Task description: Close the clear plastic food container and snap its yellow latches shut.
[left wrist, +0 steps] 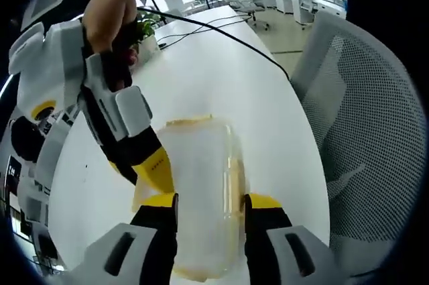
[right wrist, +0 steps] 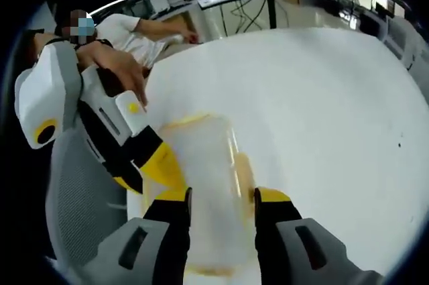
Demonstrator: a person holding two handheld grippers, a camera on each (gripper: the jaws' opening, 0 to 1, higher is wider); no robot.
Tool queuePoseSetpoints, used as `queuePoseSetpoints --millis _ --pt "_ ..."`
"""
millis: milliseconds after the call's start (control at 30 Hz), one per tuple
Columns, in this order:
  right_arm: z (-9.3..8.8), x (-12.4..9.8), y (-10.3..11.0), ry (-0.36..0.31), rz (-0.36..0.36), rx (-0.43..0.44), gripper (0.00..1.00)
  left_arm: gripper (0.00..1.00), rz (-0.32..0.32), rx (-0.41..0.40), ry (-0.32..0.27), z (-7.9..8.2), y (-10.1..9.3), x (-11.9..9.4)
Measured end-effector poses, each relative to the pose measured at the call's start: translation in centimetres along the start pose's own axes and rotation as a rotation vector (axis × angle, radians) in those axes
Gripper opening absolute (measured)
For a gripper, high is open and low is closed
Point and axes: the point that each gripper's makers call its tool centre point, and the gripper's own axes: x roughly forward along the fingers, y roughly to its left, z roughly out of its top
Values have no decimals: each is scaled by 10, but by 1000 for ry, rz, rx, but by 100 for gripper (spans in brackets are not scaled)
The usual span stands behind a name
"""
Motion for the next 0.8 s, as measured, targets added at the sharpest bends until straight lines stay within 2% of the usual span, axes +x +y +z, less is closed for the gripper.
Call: queuePoseSetpoints --millis 633,800 --pt "0 4 0 36 26 5 31 32 16 0 6 -1 2 2" --pt "1 6 1 69 47 -4 29 28 17 37 15 -1 3 4"
